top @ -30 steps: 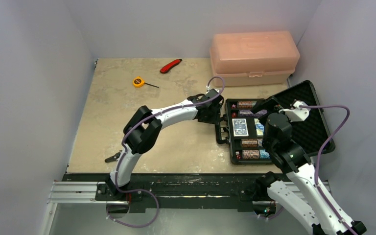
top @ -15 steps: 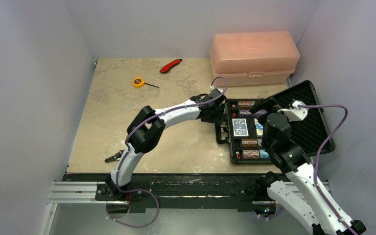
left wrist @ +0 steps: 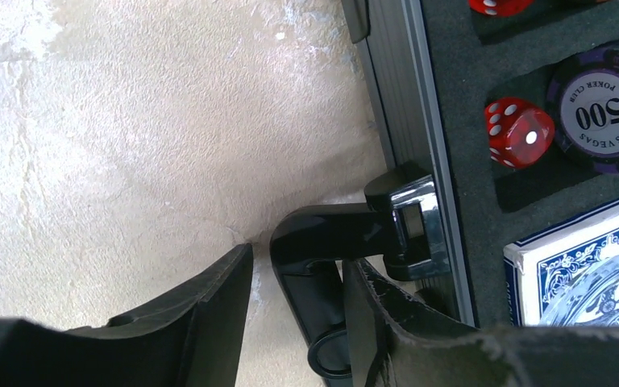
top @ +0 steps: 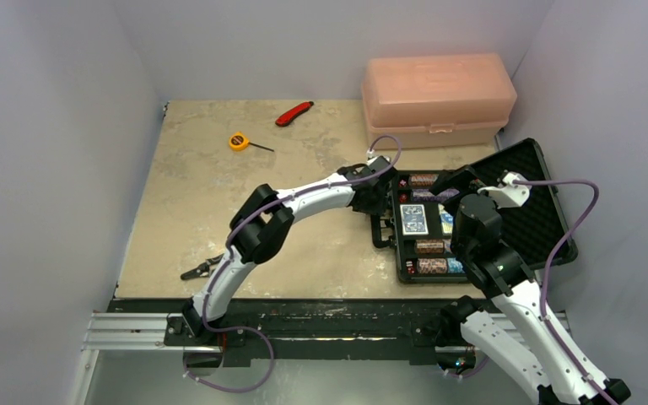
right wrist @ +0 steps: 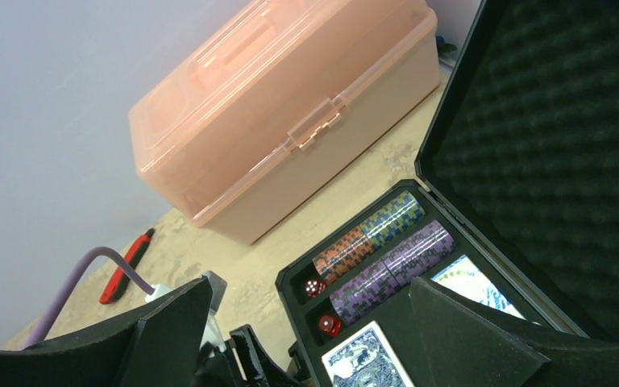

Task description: Pack up texas hold em set

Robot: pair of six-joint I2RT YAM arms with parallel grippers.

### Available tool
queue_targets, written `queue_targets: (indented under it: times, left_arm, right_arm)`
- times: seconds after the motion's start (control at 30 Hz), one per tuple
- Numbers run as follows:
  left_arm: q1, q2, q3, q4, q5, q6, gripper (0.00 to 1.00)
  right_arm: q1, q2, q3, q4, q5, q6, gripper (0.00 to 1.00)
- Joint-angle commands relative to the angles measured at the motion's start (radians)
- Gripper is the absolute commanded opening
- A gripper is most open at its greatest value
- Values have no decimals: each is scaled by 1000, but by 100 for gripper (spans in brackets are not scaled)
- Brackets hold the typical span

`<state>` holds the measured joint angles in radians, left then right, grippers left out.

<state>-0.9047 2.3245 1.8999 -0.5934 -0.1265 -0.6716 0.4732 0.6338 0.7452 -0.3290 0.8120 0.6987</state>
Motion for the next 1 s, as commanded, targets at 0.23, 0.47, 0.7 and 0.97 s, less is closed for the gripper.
queue_targets:
  times: [0.23, 0.47, 0.7, 0.97]
  left_arm:
    - [-9, -49, -126, -161, -163, -59, 35]
    - [-3, -105, -247, -150, -197, -82, 35]
    - [37, -176, -395, -83, -200, -102, 31]
    - [79, -238, -524, -46, -217, -105, 29]
  right_arm:
    - [7, -1, -9, 31, -6, -10, 99]
    - [6, -1, -9, 31, -9, -12, 99]
    - [6, 5, -7, 29, -10, -12, 99]
    - [7, 15, -4, 27, -11, -11, 99]
